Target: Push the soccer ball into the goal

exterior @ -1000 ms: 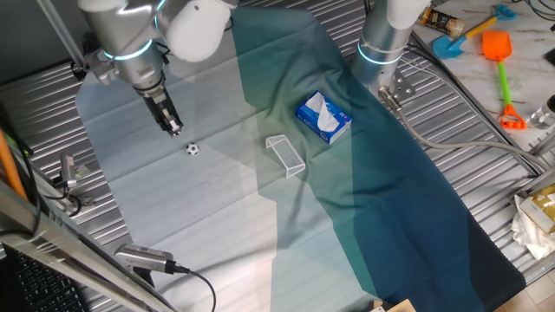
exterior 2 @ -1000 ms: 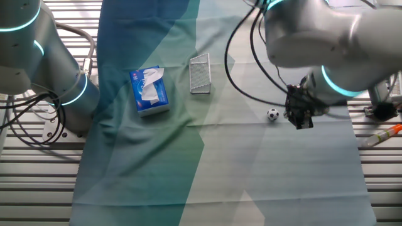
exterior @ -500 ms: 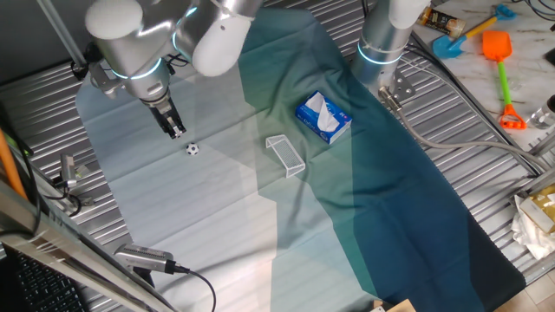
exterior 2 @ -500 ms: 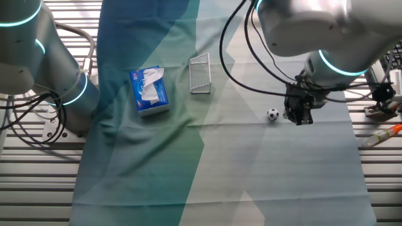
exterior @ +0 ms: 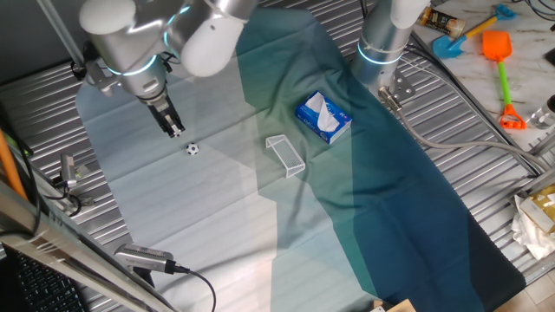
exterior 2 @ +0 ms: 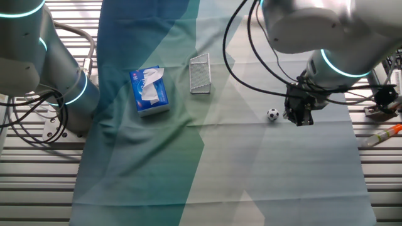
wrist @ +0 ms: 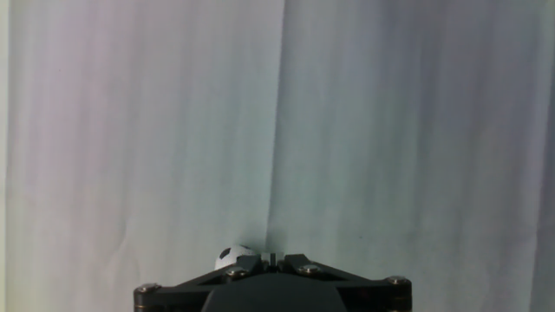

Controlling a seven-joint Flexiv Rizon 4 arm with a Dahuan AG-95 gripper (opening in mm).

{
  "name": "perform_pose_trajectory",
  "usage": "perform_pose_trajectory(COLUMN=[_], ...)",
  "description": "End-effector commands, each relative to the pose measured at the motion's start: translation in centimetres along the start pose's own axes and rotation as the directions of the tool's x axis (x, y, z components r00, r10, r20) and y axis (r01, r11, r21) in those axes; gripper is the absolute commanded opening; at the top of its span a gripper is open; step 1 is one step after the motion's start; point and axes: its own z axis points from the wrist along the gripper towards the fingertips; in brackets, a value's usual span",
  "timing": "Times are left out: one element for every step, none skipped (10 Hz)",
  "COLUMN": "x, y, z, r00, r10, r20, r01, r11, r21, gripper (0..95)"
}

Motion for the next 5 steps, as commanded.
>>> perform_pose_trajectory(x=[0.08,0.08,0.08,0.08,0.08], y=[0.05,0.05,0.05,0.05,0.05], z=[-0.06,-0.06,-0.06,-0.06,-0.06], r00=[1.0,1.0,1.0,1.0,1.0], r10=[0.01,0.01,0.007,0.006,0.004], r20=[0.0,-0.002,-0.006,-0.007,-0.016], r01=[-0.01,-0.01,-0.008,-0.006,-0.005], r11=[1.0,0.999,0.999,0.999,0.999], r21=[-0.02,-0.032,-0.04,-0.049,-0.049], gripper=[0.0,0.0,0.0,0.0,0.0])
